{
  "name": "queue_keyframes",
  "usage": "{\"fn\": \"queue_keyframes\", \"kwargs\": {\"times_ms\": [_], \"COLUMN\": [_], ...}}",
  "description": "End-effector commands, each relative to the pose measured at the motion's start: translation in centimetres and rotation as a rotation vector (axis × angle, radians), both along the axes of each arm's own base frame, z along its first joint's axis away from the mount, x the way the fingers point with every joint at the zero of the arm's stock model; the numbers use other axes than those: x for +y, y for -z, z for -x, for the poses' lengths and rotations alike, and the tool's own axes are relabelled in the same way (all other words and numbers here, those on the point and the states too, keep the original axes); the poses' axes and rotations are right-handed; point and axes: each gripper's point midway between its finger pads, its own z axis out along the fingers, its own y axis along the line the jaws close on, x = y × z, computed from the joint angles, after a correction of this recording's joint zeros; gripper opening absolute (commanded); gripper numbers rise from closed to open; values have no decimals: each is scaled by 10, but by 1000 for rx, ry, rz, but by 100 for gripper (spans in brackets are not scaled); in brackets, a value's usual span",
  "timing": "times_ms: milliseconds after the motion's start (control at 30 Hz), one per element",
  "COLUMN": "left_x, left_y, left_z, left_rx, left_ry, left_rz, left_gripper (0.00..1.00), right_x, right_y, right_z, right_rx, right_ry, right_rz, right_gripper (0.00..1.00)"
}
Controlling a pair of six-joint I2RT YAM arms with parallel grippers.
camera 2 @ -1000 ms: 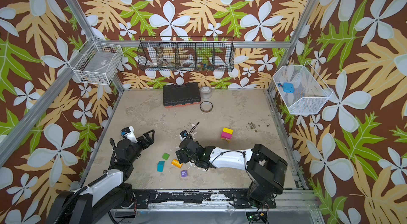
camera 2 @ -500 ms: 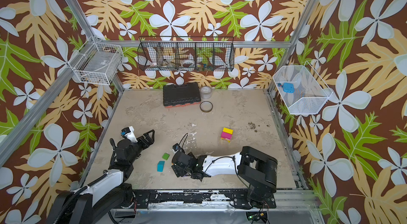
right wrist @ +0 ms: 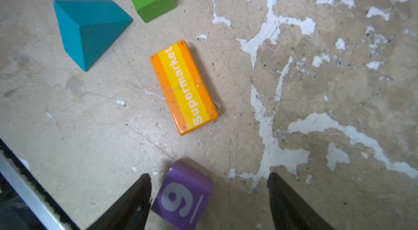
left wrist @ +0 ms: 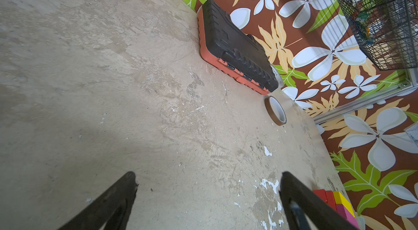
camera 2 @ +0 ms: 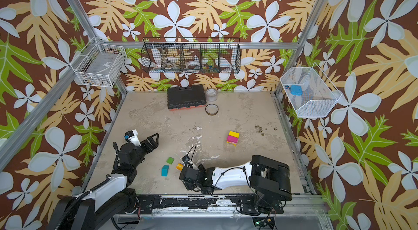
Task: Build the wood block tower
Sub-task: 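Move the right gripper back toward the robot over the purple 6 block, then lower the right gripper and close it on the purple 6 block, then lift the purple 6 block and carry it over the stack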
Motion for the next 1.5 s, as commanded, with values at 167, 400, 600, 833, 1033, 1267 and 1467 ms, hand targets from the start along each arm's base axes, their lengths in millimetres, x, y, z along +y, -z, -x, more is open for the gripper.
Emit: {"fn": "queue_keyframes", "kwargs": {"times_ms": [167, 400, 600, 833, 1033, 1267, 1467], "left_x": [-1, -2, -2, -2, -2, -2, -3], "left_y": [-5, -5, -5, -5, -5, -6, -5], "left_z": [-2, -1, -1, -1, -1, -1, -1], "left_rx": [-20, -23, -23, -23, -21, -24, -23], "left_ry": [8, 12, 12, 12, 12, 14, 16], "left_rz": [0, 1, 1, 1, 1, 2, 2], "left_gripper": [100, 100, 100, 100, 100, 100, 100], "right_x": [-10, -17, -18, -14, -14, -16, -24], "right_y": [5, 5, 8, 14, 16, 10, -21], "right_z": [2, 5, 3, 2, 1, -5, -20], "right_rx": [16, 4, -1, 1, -4, -32, -119], "right_ry": [49, 77, 86, 83, 86, 112, 163], "right_rz": [2, 24, 53, 88, 111, 114, 111], "right_gripper": [74, 68, 59, 53, 39, 27, 23]}}
